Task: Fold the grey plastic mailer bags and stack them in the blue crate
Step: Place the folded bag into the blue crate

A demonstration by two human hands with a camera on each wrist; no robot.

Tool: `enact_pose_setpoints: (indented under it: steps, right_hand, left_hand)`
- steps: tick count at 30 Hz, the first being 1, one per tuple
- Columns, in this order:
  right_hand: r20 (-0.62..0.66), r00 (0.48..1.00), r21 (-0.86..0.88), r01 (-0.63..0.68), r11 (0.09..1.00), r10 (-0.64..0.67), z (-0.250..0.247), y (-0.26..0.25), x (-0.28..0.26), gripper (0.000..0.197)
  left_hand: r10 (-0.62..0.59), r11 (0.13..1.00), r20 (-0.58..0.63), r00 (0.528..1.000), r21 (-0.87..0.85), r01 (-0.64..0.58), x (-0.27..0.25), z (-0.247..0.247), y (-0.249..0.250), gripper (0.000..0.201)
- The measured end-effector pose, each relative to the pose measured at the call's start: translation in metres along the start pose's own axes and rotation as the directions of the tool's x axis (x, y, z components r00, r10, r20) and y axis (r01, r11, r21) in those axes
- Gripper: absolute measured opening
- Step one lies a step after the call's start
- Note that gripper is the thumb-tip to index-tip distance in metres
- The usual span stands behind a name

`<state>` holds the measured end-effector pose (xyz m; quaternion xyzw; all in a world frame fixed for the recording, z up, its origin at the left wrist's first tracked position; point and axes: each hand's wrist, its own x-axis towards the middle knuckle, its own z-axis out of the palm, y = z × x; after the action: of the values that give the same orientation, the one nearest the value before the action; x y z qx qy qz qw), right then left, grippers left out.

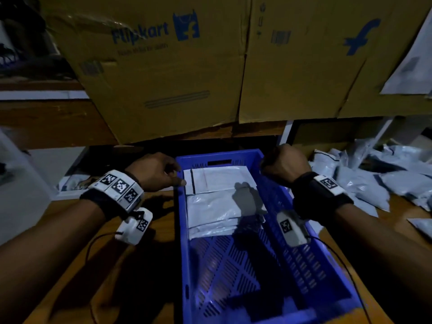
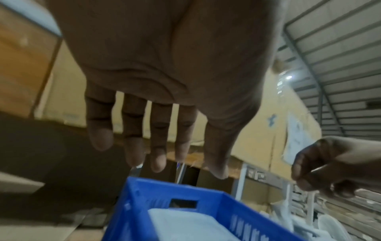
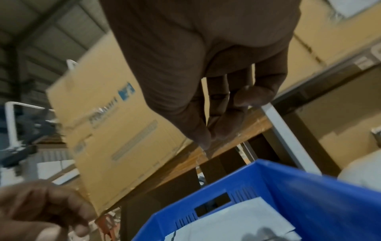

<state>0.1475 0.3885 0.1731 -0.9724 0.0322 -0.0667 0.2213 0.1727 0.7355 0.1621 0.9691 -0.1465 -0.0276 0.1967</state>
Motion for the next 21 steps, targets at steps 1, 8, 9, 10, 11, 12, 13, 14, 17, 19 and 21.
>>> enact_pose_setpoints:
  steps: [1,8,9,10,11,12,13,14,17,19,21]
  right_hand:
    - [-0.002,1.000,0.018,0.015,1.000,-0.015,-0.006,0.003,-0.009,0.019]
    - [-0.086,0.992,0.110,0.098,0.989,-0.089,-0.062,0.074,-0.103,0.021]
    - [-0.109,0.989,0.132,0.111,0.985,-0.097,-0.072,0.092,-0.121,0.023]
    - [-0.118,0.989,0.156,0.109,0.982,-0.092,-0.080,0.112,-0.140,0.022]
    - [-0.114,0.990,0.166,0.100,0.981,-0.082,-0.089,0.133,-0.159,0.019]
    - [-0.101,0.993,0.163,0.085,0.983,-0.069,-0.097,0.155,-0.178,0.016]
    - [-0.089,0.994,0.161,0.072,0.984,-0.058,-0.105,0.177,-0.196,0.015]
    - [-0.085,0.996,0.160,0.052,0.986,-0.039,-0.112,0.198,-0.211,0.016]
    - [-0.093,0.996,0.155,0.015,0.988,-0.001,-0.130,0.254,-0.245,0.015]
    - [-0.096,0.995,0.157,0.016,0.988,-0.001,-0.133,0.286,-0.259,0.023]
    - [-0.129,0.992,0.158,0.024,0.987,-0.003,-0.132,0.316,-0.268,0.030]
  left_hand:
    - [0.000,1.000,-0.023,1.000,0.026,0.000,-0.011,-0.003,0.010,0.042]
    - [0.008,0.997,-0.160,0.987,0.072,0.003,-0.102,-0.015,0.127,0.048]
    - [0.011,0.999,-0.179,0.984,0.052,-0.002,-0.115,-0.012,0.151,0.046]
    - [0.021,1.000,-0.192,0.981,0.023,-0.017,-0.129,-0.005,0.177,0.045]
    - [0.030,0.999,-0.198,0.980,-0.020,-0.035,-0.140,0.005,0.203,0.043]
    - [0.039,0.996,-0.198,0.979,-0.069,-0.054,-0.149,0.017,0.229,0.041]
    - [0.050,0.991,-0.195,0.979,-0.113,-0.073,-0.156,0.031,0.256,0.039]
    - [0.061,0.986,-0.189,0.980,-0.140,-0.088,-0.160,0.045,0.281,0.039]
    - [0.105,0.970,-0.177,0.979,-0.200,-0.140,-0.159,0.093,0.343,0.038]
    - [0.125,0.953,-0.201,0.972,-0.248,-0.174,-0.151,0.125,0.374,0.041]
    - [0.121,0.914,-0.231,0.965,-0.353,-0.199,-0.137,0.157,0.399,0.050]
